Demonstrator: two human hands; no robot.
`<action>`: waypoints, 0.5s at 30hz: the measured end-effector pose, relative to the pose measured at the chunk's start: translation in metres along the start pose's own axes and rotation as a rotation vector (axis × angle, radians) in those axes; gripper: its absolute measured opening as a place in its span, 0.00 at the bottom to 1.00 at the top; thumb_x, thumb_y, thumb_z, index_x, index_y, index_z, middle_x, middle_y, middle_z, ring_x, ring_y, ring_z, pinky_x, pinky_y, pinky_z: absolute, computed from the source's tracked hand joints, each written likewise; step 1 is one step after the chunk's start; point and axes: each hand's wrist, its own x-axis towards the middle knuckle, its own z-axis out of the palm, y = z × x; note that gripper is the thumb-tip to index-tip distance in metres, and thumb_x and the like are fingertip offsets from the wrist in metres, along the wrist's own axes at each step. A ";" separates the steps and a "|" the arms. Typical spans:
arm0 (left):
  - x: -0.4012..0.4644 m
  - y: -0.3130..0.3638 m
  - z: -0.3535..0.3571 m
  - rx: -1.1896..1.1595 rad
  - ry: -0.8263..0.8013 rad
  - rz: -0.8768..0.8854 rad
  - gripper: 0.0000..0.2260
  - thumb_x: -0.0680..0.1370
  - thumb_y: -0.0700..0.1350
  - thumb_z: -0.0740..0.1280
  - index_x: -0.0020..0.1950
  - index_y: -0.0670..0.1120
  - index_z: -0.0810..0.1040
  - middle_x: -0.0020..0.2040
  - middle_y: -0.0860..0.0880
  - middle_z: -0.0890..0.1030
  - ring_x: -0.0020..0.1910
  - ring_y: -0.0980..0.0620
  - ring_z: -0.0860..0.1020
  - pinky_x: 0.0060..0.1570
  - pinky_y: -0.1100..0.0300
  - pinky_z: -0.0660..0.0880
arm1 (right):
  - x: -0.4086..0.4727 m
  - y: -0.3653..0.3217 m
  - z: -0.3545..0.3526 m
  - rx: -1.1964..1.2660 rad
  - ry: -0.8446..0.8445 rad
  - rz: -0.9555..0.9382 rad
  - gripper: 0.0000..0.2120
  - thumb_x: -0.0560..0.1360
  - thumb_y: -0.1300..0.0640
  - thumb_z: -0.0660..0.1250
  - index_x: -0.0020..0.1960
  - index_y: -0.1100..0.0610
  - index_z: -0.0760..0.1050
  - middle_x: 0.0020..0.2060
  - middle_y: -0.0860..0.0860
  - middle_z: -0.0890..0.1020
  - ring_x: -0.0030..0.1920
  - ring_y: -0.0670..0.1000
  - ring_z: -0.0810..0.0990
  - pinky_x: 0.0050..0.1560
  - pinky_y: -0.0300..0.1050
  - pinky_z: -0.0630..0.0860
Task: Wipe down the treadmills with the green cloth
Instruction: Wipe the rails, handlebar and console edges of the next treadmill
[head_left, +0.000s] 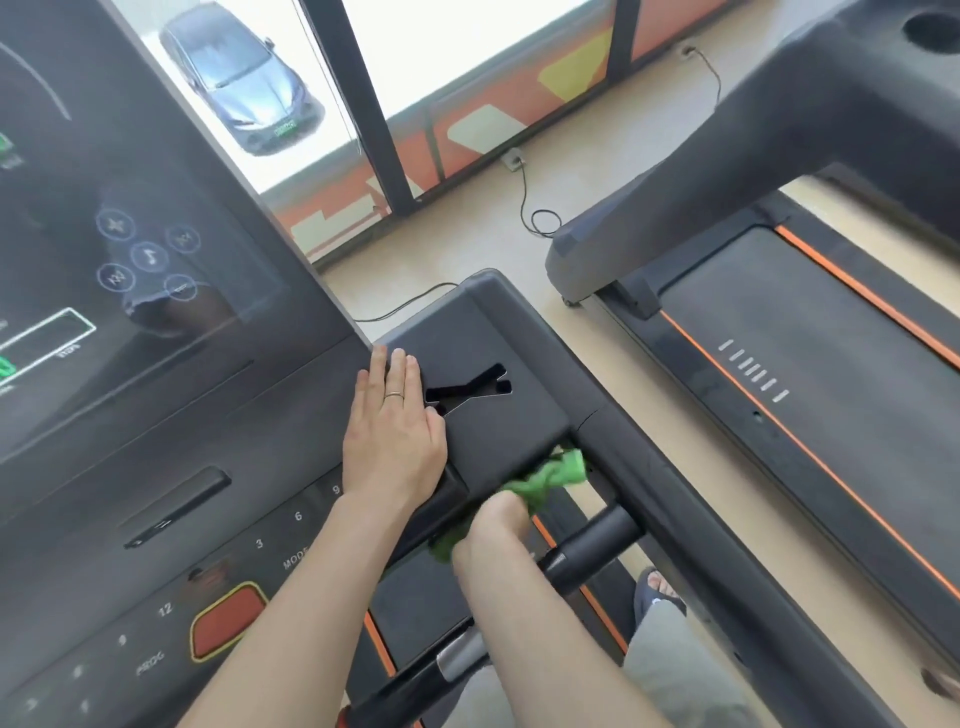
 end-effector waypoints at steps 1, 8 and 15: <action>-0.002 0.001 -0.002 -0.024 0.010 0.008 0.27 0.85 0.49 0.49 0.82 0.40 0.51 0.83 0.46 0.49 0.82 0.48 0.40 0.80 0.53 0.39 | 0.002 -0.005 -0.002 0.052 -0.048 0.046 0.24 0.78 0.43 0.51 0.56 0.55 0.80 0.53 0.58 0.84 0.53 0.59 0.81 0.51 0.57 0.78; -0.034 -0.014 -0.032 -0.405 0.275 -0.098 0.15 0.82 0.40 0.60 0.69 0.45 0.72 0.67 0.50 0.75 0.66 0.52 0.72 0.65 0.59 0.69 | -0.023 0.010 -0.012 -0.021 -0.011 -0.706 0.08 0.76 0.62 0.61 0.50 0.52 0.76 0.49 0.54 0.82 0.44 0.55 0.81 0.49 0.57 0.79; -0.035 -0.021 -0.039 -0.535 0.358 -0.246 0.16 0.83 0.40 0.58 0.71 0.46 0.71 0.68 0.53 0.74 0.68 0.55 0.70 0.66 0.62 0.65 | -0.007 -0.049 0.073 -1.157 -0.457 -1.612 0.16 0.83 0.59 0.58 0.70 0.58 0.71 0.62 0.51 0.74 0.63 0.53 0.73 0.66 0.49 0.70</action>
